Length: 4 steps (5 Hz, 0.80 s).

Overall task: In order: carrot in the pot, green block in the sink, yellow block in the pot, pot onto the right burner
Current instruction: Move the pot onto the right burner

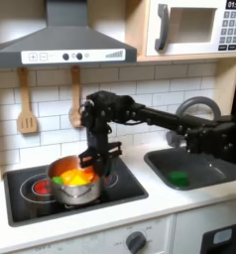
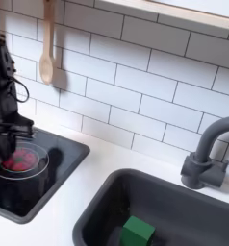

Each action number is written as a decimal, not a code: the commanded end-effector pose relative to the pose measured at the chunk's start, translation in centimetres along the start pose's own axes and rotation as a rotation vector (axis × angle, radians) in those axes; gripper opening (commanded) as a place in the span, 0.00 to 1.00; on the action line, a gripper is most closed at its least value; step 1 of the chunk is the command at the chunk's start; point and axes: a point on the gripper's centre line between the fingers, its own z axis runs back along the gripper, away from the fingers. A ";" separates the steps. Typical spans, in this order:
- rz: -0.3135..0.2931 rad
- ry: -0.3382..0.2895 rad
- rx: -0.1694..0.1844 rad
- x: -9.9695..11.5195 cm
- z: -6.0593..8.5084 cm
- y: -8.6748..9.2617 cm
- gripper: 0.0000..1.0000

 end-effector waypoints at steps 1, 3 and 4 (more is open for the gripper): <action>-0.038 0.003 -0.008 0.3 -0.5 -2.4 0.00; -0.038 0.002 -0.007 1.5 -0.6 -3.2 0.00; -0.041 0.002 -0.008 2.0 -0.7 -3.5 0.00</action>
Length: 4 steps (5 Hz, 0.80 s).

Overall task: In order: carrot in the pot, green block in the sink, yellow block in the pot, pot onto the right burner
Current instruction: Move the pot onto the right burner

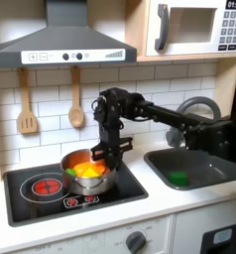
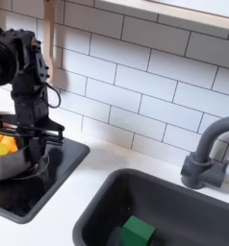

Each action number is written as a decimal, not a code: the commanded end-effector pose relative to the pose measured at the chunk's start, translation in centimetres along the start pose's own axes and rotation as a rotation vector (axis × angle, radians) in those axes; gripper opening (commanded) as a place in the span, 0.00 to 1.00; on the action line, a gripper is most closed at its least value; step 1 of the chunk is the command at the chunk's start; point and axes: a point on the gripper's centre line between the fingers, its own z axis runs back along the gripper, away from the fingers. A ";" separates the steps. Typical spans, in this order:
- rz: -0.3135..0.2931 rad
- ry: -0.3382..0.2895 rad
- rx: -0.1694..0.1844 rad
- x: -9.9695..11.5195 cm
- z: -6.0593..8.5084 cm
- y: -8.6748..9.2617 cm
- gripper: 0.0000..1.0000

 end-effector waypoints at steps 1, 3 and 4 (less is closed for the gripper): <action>-0.019 0.014 0.004 0.5 -0.6 -0.9 0.00; -0.056 0.006 0.000 0.5 -0.7 -2.5 0.00; -0.055 0.000 -0.006 0.6 -0.7 -2.4 0.00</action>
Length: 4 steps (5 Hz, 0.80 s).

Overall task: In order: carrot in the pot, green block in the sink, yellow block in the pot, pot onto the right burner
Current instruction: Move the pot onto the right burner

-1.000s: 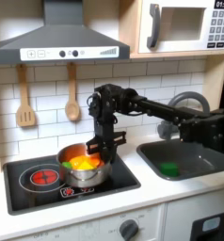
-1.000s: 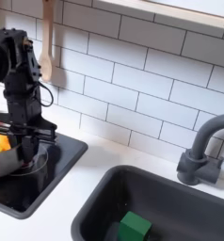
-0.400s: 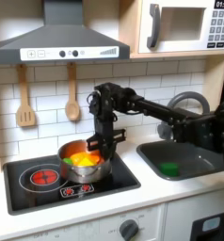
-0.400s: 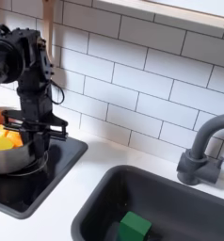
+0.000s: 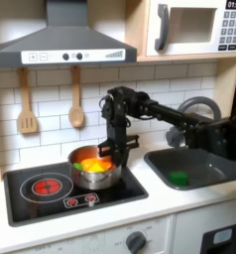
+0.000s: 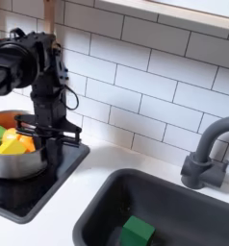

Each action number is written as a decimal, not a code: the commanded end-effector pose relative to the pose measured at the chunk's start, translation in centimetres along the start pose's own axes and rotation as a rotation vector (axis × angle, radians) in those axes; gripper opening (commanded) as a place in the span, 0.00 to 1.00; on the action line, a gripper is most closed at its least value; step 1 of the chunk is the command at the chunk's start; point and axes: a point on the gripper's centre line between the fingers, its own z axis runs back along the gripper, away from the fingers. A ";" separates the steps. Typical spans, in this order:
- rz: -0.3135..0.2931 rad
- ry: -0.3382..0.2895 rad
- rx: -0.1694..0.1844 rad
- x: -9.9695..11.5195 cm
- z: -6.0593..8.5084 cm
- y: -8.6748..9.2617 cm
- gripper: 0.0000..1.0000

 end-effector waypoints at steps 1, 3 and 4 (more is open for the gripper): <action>0.026 -0.020 -0.015 -0.3 0.3 0.4 1.00; 0.014 -0.106 -0.075 -2.5 2.1 -0.4 1.00; 0.037 -0.175 -0.098 -2.8 5.2 0.5 1.00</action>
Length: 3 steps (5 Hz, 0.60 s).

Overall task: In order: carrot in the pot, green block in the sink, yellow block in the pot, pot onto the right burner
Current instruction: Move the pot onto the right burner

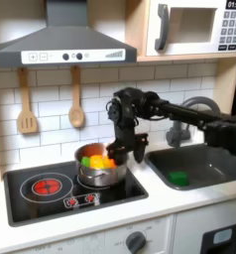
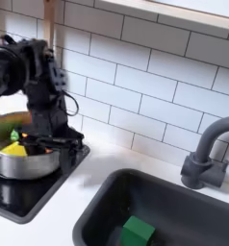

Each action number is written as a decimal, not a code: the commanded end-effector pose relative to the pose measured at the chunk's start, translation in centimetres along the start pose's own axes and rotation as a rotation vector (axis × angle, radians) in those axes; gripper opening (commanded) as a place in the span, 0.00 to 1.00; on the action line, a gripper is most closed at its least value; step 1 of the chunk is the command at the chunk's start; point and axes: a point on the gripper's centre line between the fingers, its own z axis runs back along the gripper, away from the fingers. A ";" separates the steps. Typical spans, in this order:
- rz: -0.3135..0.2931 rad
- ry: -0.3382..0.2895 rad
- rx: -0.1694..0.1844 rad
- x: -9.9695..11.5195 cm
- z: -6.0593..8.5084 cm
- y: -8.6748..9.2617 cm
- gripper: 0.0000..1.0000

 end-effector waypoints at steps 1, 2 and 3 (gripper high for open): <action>0.031 -0.084 -0.030 -0.3 4.3 0.8 1.00; 0.030 -0.121 -0.022 -1.5 5.9 1.1 1.00; 0.040 -0.149 0.003 -3.0 6.8 1.9 0.91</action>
